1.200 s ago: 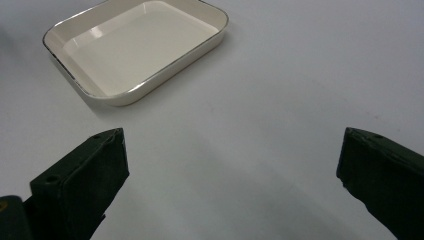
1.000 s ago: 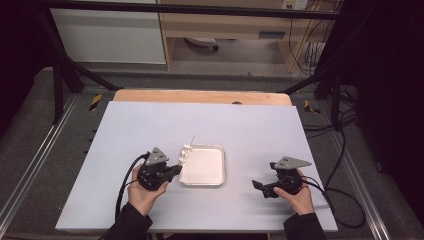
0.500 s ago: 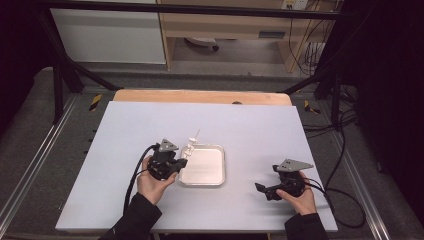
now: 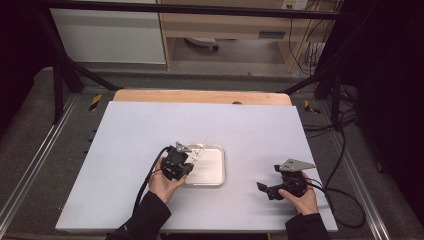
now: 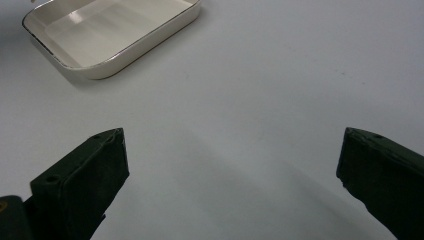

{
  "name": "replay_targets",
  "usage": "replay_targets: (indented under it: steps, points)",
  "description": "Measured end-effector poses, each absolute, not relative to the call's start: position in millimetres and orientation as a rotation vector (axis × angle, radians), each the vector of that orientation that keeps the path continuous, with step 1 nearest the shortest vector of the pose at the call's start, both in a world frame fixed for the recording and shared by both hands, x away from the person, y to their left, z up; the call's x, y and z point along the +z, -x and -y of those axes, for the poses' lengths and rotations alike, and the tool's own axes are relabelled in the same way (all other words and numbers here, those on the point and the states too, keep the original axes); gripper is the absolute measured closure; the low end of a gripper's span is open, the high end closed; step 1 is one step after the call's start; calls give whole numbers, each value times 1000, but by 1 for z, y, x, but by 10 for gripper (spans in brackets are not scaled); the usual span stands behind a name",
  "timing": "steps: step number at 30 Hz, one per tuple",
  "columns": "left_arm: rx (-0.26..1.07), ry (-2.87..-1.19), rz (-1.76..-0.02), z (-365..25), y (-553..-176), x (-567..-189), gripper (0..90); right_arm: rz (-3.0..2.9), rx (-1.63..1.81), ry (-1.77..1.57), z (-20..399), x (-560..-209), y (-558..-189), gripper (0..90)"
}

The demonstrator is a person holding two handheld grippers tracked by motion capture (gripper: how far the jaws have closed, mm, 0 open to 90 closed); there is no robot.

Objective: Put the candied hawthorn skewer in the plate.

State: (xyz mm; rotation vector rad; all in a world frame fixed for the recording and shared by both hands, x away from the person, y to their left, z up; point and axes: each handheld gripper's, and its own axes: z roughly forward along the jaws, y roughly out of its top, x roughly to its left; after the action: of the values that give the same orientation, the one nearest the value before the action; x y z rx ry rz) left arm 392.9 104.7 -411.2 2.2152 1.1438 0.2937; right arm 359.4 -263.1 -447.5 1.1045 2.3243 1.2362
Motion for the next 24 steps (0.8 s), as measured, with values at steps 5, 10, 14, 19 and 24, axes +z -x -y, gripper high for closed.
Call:
replay_targets:
  steps: [5,10,14,19,24]
  points:
    - [290,-2260,-1156,-100,-394,-416,889,-2323,1239,-1104,264,-447,-360,7]
    - [294,-2286,-1154,-96,-396,-421,888,-2323,1244,-1110,264,-447,-359,7]
    - [291,-2311,-1167,-92,-396,-424,888,-2324,1245,-1112,264,-447,-359,7]
    - [282,-2337,-1180,-91,-398,-428,887,-2324,1243,-1108,263,-447,-359,7]
    - [268,-2355,-1190,-91,-399,-426,886,-2326,1244,-1106,263,-447,-359,8]
